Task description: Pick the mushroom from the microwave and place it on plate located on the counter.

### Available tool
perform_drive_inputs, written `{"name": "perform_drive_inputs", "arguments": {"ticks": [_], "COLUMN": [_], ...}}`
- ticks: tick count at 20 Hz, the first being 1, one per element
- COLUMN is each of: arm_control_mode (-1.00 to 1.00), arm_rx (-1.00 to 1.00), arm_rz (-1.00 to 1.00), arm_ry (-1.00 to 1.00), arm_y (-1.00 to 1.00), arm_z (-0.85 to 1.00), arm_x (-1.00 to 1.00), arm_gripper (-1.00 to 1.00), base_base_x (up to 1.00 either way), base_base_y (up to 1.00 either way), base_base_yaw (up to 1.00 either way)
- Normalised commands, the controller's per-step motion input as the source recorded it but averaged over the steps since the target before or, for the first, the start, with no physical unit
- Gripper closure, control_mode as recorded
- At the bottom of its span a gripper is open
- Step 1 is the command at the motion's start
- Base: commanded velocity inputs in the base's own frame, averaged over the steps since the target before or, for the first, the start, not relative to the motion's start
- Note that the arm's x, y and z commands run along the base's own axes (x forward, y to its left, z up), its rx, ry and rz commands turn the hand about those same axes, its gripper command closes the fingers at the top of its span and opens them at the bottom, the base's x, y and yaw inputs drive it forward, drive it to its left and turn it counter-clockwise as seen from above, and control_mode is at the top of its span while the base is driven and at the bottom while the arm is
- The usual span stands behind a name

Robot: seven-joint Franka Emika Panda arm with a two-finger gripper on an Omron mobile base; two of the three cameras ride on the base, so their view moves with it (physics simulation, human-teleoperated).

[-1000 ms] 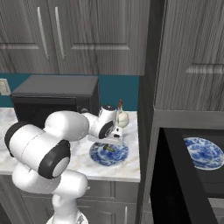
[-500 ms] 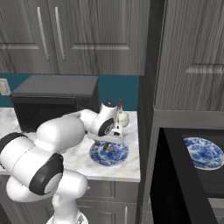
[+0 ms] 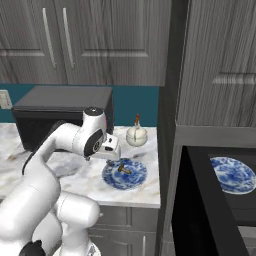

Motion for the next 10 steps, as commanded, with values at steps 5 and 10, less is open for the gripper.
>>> {"name": "perform_drive_inputs", "arguments": {"ticks": [5, 10], "arm_control_mode": [-1.00, -1.00], "arm_rx": [-0.02, 0.00], "arm_rz": [0.00, 0.00], "arm_ry": [-0.01, 0.00], "arm_y": [0.66, 0.33], "arm_z": [0.64, 0.72], "arm_x": [-0.76, -0.54], "arm_gripper": [-1.00, -1.00], "base_base_x": [0.00, 0.00], "base_base_y": [0.00, 0.00], "base_base_yaw": [0.00, 0.00]}}
